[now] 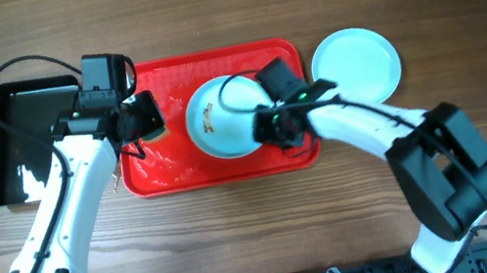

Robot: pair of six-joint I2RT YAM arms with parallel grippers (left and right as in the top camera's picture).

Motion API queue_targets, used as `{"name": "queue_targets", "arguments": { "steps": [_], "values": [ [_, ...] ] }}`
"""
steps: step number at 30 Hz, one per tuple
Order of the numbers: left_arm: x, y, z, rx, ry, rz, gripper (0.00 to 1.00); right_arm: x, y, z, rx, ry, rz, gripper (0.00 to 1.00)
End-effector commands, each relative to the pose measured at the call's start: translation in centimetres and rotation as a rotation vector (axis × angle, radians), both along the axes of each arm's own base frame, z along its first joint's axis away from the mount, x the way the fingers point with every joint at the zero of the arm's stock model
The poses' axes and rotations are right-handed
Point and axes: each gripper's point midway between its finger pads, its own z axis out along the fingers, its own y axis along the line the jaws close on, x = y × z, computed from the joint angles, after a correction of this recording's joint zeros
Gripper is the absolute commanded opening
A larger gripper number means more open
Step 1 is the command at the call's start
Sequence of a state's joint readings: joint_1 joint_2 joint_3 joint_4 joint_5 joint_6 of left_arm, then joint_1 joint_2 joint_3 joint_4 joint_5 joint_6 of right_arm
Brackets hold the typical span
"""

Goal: Clean dirty plates on tray and stack at the side
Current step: 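Reach the right gripper to the remaining plate's rim and tilt it, then drag the gripped plate toward the tray center with the right gripper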

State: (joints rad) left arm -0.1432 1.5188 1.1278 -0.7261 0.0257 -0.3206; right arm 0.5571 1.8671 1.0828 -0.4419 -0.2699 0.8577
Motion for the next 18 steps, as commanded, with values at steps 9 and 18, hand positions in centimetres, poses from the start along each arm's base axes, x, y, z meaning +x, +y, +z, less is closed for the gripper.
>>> {"name": "queue_targets", "arguments": {
  "steps": [9, 18],
  "values": [
    [0.2, -0.2, 0.0, -0.013, -0.001, 0.002, 0.05, 5.2, -2.2, 6.2, -0.103, -0.088, 0.032, 0.41],
    [0.2, -0.2, 0.1, -0.014, -0.005, 0.002, 0.04, 4.0, -3.1, 0.7, -0.121, 0.027, 0.066, 0.40]
  ]
}}
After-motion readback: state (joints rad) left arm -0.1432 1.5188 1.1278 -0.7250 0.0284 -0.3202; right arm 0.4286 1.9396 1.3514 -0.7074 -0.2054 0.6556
